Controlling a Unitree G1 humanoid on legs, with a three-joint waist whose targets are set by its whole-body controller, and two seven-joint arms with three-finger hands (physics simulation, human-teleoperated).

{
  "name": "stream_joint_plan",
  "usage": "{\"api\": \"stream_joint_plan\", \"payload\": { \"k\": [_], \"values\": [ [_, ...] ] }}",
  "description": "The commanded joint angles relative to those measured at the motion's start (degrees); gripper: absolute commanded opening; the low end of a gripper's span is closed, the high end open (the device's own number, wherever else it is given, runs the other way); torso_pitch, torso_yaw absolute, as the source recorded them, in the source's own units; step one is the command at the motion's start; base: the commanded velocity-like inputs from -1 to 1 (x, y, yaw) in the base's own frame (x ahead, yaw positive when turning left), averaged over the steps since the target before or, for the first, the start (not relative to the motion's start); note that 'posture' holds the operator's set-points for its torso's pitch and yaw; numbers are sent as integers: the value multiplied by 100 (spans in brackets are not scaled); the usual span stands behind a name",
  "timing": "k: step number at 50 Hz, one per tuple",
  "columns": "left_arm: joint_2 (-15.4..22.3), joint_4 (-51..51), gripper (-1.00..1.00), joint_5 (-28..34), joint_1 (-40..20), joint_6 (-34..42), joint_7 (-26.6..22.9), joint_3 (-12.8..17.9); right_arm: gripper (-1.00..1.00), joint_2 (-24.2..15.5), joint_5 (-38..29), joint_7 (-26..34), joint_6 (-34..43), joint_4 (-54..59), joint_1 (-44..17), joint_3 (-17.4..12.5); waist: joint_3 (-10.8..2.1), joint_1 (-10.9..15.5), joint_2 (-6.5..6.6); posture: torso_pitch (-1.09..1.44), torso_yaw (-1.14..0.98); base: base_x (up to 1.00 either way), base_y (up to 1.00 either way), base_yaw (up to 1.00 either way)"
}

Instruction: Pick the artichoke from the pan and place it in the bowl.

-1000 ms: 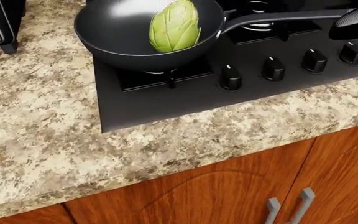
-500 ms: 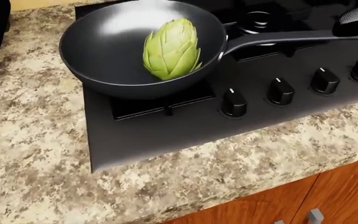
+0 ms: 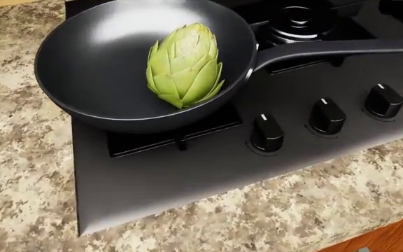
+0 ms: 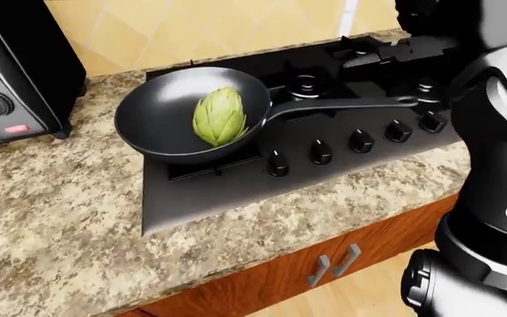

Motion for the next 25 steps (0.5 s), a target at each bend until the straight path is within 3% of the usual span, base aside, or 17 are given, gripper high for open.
{"api": "stream_joint_plan", "payload": {
  "k": [1, 7, 10, 11, 16, 19, 25],
  "values": [
    [164, -151, 100, 43, -177, -203, 43, 191, 100, -146, 193, -303, -199, 4, -357, -88, -187, -20, -38, 0, 0, 0, 0, 0],
    [178, -189, 100, 4, -173, -172, 63, 216, 100, -213, -71, -406, -492, 86, -325, 217, -161, -37, -18, 0, 0, 0, 0, 0],
    [156, -182, 100, 15, -153, -199, 64, 213, 100, -203, -93, -84, -312, 153, -498, 363, -162, -59, -12, 0, 0, 0, 0, 0],
    [156, -175, 100, 16, -150, -204, 62, 218, 100, -213, -53, -27, 32, 166, -620, 416, -169, -68, -9, 0, 0, 0, 0, 0],
    [138, -166, 100, 22, -124, -223, 49, 226, 100, -161, -921, 680, -219, 734, -1317, 947, -154, -113, 32, 0, 0, 0, 0, 0],
    [115, -158, 100, 33, -133, -229, 66, 194, 100, -33, -1368, 1110, -93, 1006, -1665, 1078, -149, -125, 50, 0, 0, 0, 0, 0],
    [114, -170, 100, 17, -143, -203, 76, 199, 100, 339, -2378, 1760, 512, 2563, -3048, 1515, -155, -150, 107, 0, 0, 0, 0, 0]
  ]
}}
